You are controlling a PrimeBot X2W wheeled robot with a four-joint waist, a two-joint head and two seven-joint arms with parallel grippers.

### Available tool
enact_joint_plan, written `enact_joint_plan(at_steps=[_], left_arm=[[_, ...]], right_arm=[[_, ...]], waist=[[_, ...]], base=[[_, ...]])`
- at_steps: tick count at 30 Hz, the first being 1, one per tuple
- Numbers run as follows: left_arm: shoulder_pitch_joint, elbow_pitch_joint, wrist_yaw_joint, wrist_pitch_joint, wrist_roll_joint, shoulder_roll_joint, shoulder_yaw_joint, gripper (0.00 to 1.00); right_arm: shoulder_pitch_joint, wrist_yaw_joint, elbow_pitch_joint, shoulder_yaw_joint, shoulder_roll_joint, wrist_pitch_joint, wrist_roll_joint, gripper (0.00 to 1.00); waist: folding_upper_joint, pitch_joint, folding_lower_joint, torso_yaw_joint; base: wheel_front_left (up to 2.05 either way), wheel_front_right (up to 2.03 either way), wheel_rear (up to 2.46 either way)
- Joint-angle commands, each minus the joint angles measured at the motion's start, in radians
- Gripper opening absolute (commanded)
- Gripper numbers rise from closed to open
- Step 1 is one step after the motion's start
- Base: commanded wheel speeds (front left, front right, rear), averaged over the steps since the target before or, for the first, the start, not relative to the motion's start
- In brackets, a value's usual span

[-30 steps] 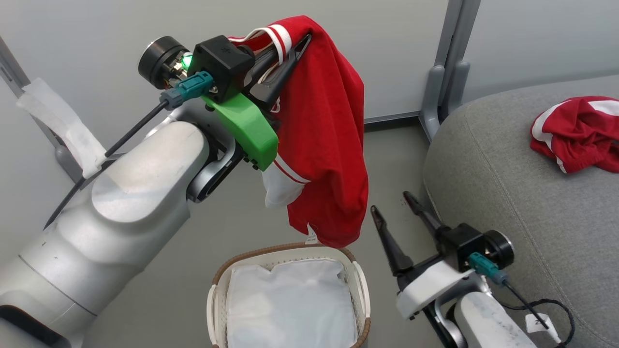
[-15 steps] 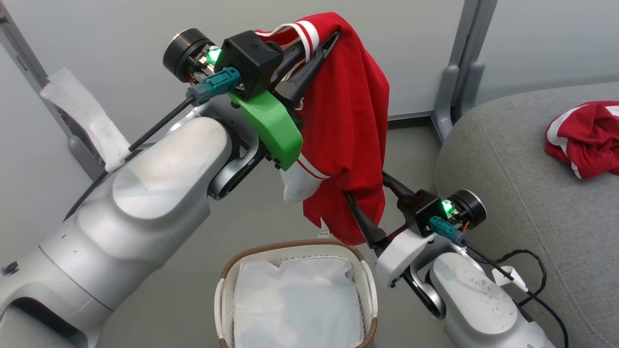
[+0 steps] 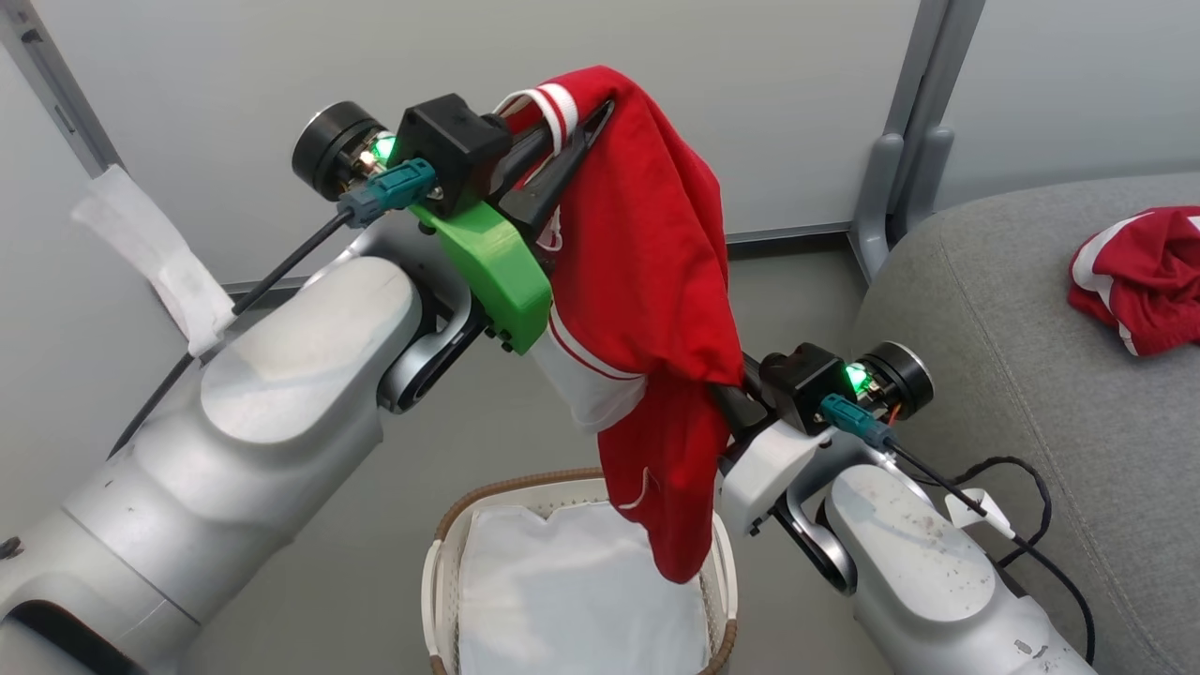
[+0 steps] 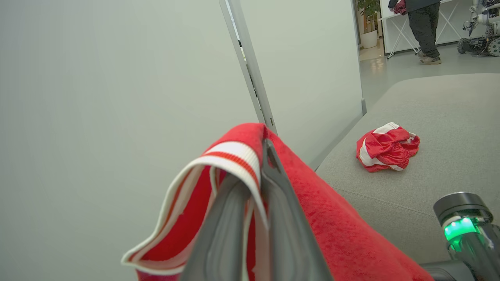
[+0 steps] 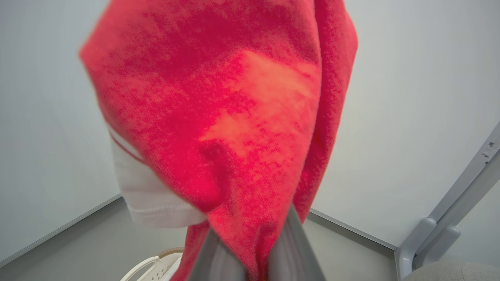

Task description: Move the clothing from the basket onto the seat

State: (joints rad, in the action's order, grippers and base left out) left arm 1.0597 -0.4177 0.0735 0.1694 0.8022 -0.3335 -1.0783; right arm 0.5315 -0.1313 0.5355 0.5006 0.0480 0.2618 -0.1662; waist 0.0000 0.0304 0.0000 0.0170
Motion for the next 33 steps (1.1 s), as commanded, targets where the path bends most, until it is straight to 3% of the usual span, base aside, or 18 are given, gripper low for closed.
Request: enact_joint_plan(at_steps=[1,4,7,8,23,33], left_arm=[[-0.022,-0.006,-0.006,0.006,0.008,-0.008,0.002,0.00],[-0.052,-0.030,-0.010,0.012,0.021,-0.023,0.000,0.00],[-0.082,-0.055,-0.013,0.021,0.031,-0.030,0.001,0.71],[-0.095,-0.064,-0.013,0.028,0.036,-0.033,0.002,1.00],[-0.281,-0.147,-0.001,0.091,0.063,-0.012,0.021,1.00],[-0.395,-0.128,0.001,0.096,0.007,0.030,0.063,1.00]], right_arm=[[0.001,0.001,-0.005,-0.007,0.005,0.005,0.005,0.00],[-0.004,0.001,-0.011,-0.021,0.004,0.005,0.011,0.00],[-0.007,0.001,-0.014,-0.039,0.004,0.005,0.021,0.00],[-0.009,0.001,-0.015,-0.048,0.004,0.005,0.025,0.00],[-0.034,0.001,-0.037,-0.221,0.004,0.005,0.092,0.00],[-0.077,0.001,-0.079,-0.348,0.004,0.005,0.167,0.00]], waist=[[0.0000,0.000,0.0000,0.007],[0.0000,-0.002,0.0000,0.018],[0.0000,-0.004,0.0000,0.027],[0.0000,-0.005,0.0000,0.030],[0.0000,-0.020,0.0000,0.048],[0.0000,-0.026,0.0000,0.060]], base=[[0.00,0.00,0.00],[0.00,0.00,0.00],[0.00,0.00,0.00],[0.00,0.00,0.00],[0.00,0.00,0.00],[0.00,0.00,0.00]])
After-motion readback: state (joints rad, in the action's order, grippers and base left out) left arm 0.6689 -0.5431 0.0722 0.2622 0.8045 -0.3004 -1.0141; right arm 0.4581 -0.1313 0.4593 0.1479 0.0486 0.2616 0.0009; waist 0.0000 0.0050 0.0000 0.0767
